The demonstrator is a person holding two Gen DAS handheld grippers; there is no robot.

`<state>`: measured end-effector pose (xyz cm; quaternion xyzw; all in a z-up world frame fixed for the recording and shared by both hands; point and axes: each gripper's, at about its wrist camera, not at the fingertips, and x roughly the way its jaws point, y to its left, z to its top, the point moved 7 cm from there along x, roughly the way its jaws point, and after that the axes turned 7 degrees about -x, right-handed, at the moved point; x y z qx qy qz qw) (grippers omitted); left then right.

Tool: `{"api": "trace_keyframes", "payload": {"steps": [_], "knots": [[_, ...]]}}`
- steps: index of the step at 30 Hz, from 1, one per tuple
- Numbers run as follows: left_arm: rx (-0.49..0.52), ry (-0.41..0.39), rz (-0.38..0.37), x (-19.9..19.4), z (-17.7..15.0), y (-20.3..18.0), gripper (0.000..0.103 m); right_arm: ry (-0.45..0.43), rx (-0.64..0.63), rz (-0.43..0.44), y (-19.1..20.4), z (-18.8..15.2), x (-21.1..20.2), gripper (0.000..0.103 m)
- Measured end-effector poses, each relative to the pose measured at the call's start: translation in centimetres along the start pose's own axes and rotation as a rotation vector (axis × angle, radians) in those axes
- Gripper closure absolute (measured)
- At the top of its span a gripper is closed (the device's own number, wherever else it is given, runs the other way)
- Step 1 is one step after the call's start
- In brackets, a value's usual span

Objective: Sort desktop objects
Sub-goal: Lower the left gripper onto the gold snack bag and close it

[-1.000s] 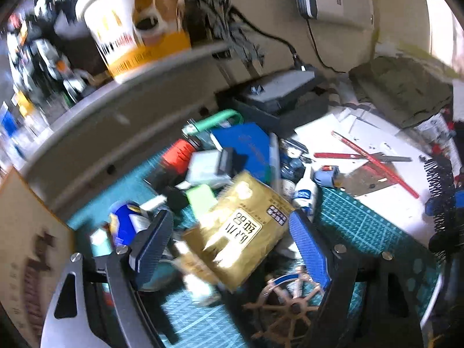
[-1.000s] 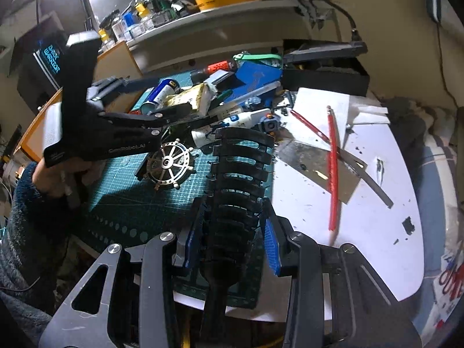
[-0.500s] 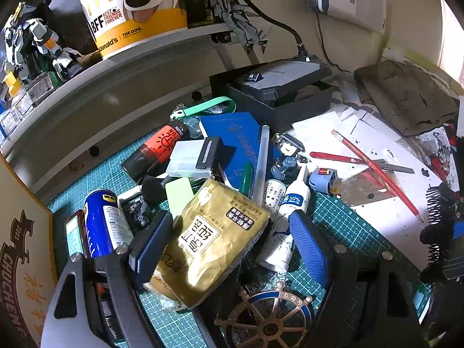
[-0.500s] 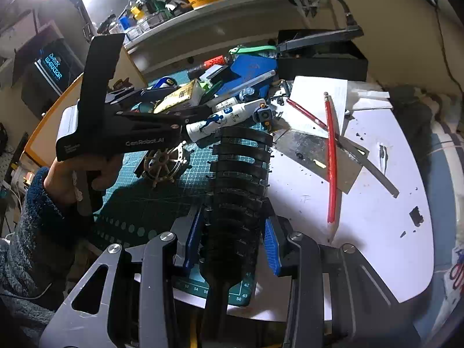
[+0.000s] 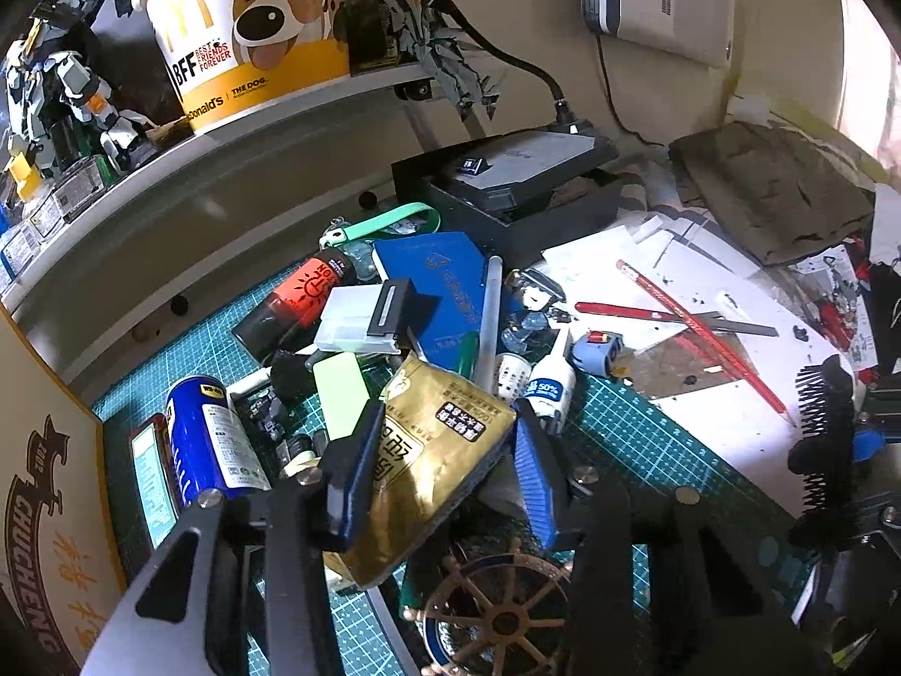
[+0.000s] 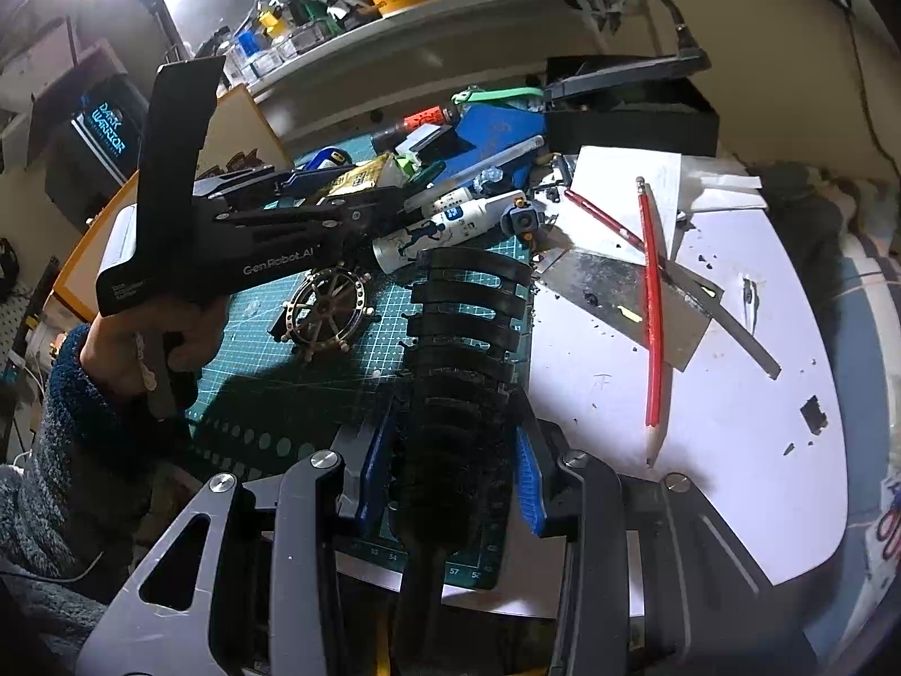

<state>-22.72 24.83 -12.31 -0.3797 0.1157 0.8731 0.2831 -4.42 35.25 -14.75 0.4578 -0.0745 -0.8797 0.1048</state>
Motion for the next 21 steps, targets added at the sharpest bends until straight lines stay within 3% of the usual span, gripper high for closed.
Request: {"api": "trace_keyframes", "payload": {"steps": [3,8,12,17,18,21], "knots": [[-0.023,-0.001,-0.039,-0.8,0.0,0.0,0.065,-0.002,-0.006,0.002,0.2,0.0,-0.1,0.067],[-0.096,-0.043,-0.182,-5.0,-0.1,-0.7,0.066,-0.009,-0.012,0.021,0.6,0.1,-0.2,0.067],[-0.111,-0.072,-0.354,-9.3,-1.5,-2.1,0.066,-0.02,-0.009,0.042,0.7,0.3,0.0,0.067],[-0.224,-0.012,-0.497,-10.4,-5.1,-2.2,0.066,-0.038,0.011,0.067,0.8,0.5,0.5,0.068],[-0.248,0.007,-0.484,-10.2,-6.1,-2.0,0.066,-0.039,0.013,0.073,0.9,0.5,0.6,0.068],[-0.173,0.051,-0.298,-9.3,-8.4,-1.7,0.065,-0.055,0.017,0.085,1.3,0.8,0.8,0.068]]}}
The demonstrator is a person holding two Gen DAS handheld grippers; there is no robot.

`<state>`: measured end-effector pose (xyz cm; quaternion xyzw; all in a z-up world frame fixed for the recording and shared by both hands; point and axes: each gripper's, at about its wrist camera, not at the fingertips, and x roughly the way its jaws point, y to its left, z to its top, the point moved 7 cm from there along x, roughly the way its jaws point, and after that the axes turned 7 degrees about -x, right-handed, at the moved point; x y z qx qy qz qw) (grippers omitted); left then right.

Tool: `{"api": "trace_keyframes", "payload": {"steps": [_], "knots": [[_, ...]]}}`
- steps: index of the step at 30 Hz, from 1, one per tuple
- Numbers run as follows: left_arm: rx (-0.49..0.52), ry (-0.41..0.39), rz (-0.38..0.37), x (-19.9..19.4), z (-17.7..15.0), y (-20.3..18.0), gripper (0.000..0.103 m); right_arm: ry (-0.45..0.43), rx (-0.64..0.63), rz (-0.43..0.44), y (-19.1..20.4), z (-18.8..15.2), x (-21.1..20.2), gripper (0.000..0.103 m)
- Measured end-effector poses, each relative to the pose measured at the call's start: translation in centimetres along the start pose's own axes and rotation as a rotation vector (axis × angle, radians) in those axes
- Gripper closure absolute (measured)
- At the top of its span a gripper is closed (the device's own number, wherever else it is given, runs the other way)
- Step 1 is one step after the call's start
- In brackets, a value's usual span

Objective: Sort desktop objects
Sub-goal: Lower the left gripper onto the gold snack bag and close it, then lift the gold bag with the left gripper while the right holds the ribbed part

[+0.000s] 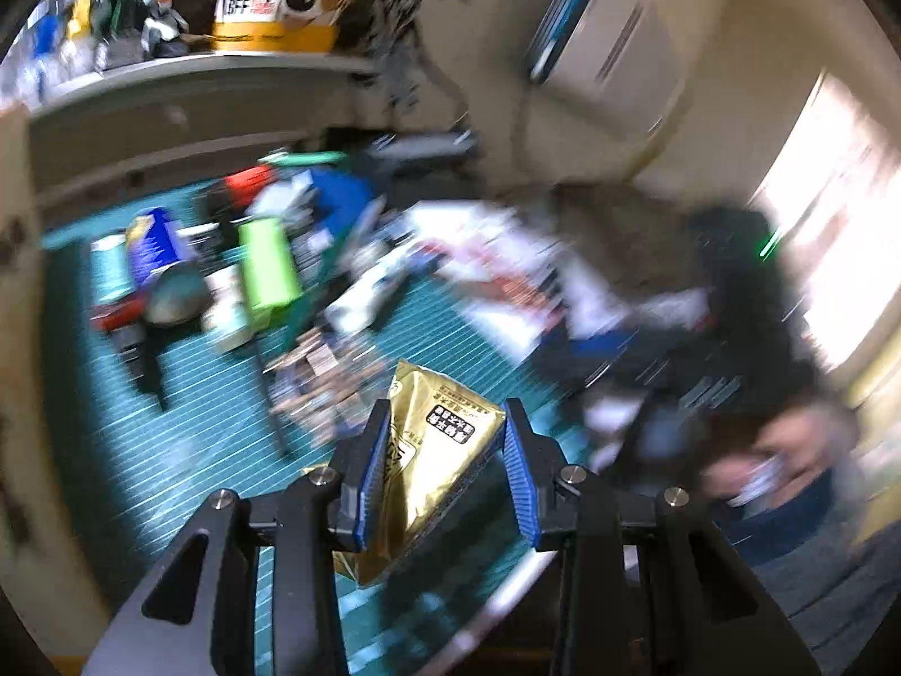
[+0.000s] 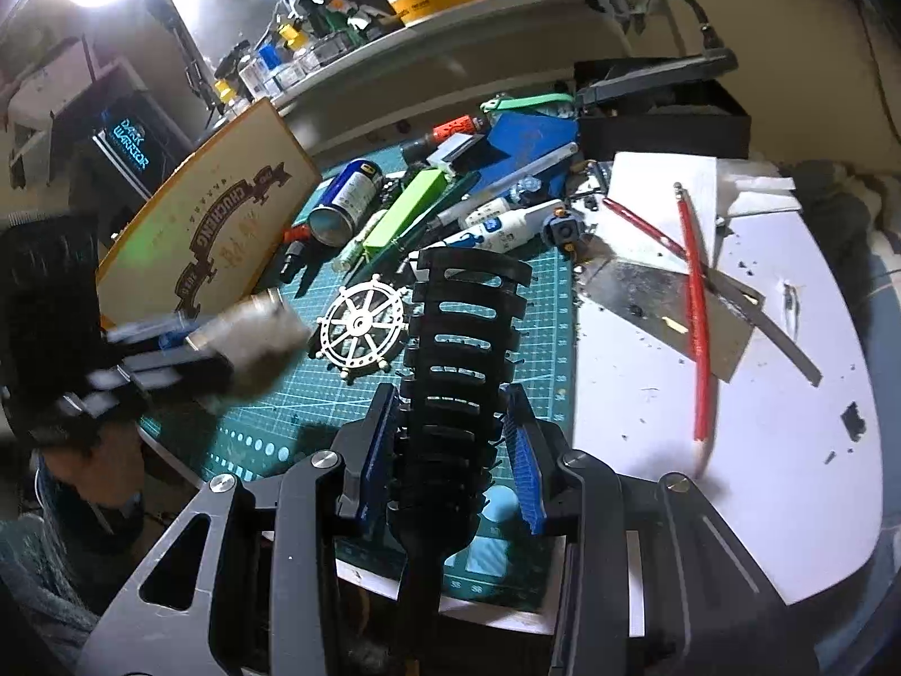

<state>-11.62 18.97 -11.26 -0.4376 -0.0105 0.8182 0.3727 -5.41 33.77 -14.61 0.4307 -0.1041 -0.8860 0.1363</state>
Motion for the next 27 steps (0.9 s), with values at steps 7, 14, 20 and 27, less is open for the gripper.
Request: {"api": "trace_keyframes", "payload": {"steps": [7,14,20,27], "knots": [[0.088,0.036,0.184,-0.1,-2.9,0.4,0.047,-0.113,0.042,0.063,0.8,2.3,-0.7,0.069],[0.122,-0.005,0.271,-1.0,-3.4,1.4,0.022,-0.251,-0.049,0.005,3.2,4.2,-3.1,0.069],[0.109,0.03,0.28,1.1,-4.7,2.3,0.019,-0.306,-0.185,-0.093,5.9,4.5,-3.6,0.068],[0.084,0.011,0.261,1.3,-4.7,2.6,0.042,-0.315,-0.277,-0.12,7.8,4.0,-3.4,0.066]]}}
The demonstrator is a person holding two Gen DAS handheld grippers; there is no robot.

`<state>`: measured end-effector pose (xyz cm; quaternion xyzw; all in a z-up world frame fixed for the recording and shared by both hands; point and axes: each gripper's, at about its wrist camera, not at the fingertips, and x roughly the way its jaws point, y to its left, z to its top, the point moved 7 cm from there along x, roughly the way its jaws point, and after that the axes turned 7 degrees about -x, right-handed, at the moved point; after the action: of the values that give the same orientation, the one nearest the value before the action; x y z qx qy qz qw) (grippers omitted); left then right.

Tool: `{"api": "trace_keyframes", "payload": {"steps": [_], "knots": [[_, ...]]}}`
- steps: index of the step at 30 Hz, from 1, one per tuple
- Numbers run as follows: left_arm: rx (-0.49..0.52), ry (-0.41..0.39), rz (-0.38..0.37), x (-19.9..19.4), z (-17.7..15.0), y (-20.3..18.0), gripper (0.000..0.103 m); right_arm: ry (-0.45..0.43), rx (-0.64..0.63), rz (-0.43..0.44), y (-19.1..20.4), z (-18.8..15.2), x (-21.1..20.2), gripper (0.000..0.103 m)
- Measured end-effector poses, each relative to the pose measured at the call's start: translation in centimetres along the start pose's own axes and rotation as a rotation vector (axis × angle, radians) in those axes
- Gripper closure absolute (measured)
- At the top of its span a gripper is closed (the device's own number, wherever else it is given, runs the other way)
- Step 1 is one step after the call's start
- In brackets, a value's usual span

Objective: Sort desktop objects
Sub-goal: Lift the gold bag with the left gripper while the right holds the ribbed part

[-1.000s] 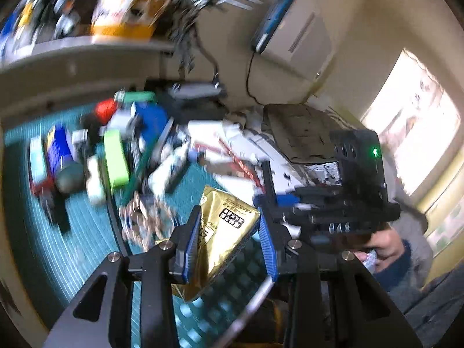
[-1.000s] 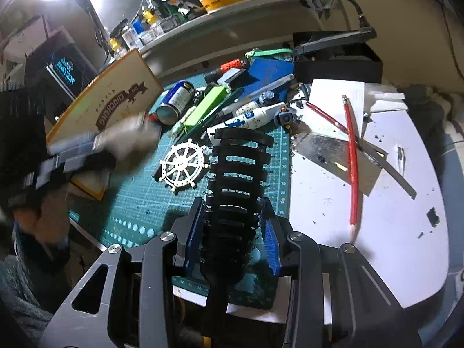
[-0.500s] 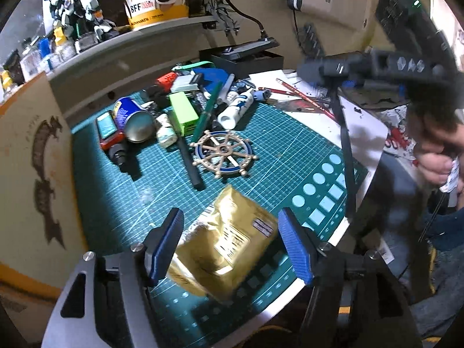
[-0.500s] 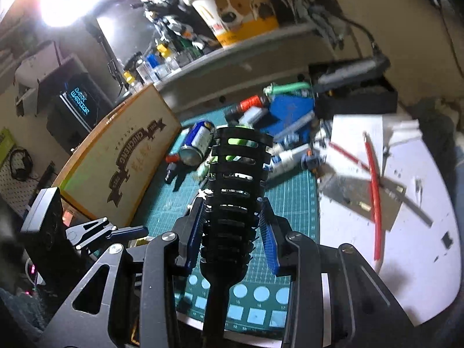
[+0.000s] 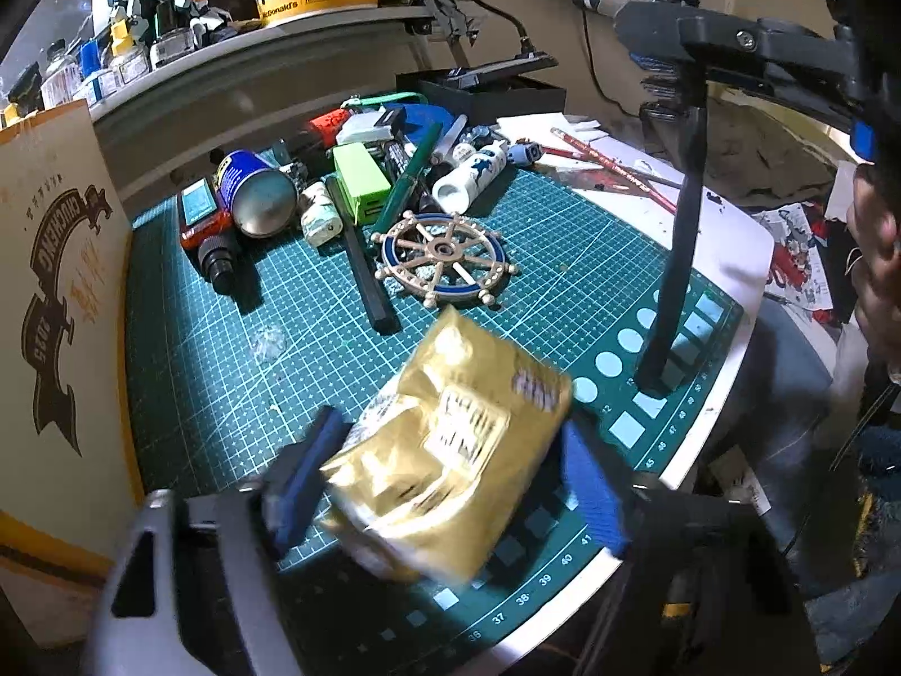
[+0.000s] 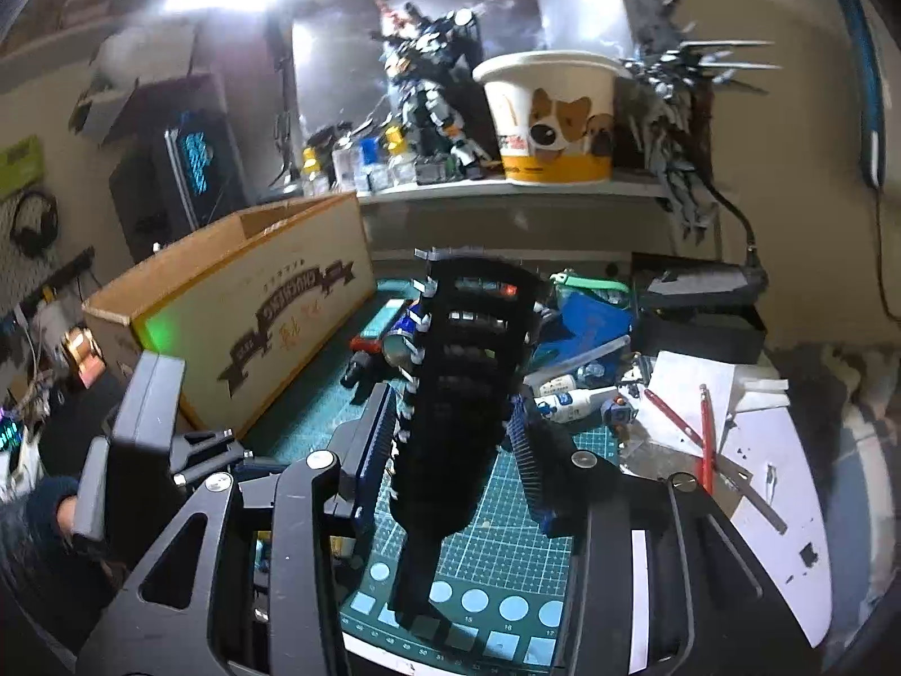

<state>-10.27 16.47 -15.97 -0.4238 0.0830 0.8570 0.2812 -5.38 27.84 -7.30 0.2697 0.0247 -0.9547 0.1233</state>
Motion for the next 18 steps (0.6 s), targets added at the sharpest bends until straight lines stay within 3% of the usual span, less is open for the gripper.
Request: {"api": "trace_keyframes", "payload": {"steps": [1,5,7,12,18], "knots": [[-0.011,-0.003,-0.001,-0.1,0.1,0.2,0.049,-0.005,0.01,0.012,0.1,0.0,-0.1,0.067],[-0.089,-0.006,-0.072,-0.9,0.2,0.7,0.055,-0.039,0.072,0.029,-0.4,0.4,-0.6,0.071],[-0.087,-0.025,-0.069,-1.2,0.6,0.7,0.059,-0.059,0.081,0.018,-0.7,0.8,-1.2,0.071],[-0.072,-0.118,-0.068,-3.3,1.7,0.0,0.06,-0.081,0.061,-0.008,-0.9,1.5,-2.7,0.071],[-0.03,-0.292,-0.012,-8.2,3.8,-0.3,0.06,-0.1,0.062,-0.03,-1.1,2.5,-4.1,0.071]]}}
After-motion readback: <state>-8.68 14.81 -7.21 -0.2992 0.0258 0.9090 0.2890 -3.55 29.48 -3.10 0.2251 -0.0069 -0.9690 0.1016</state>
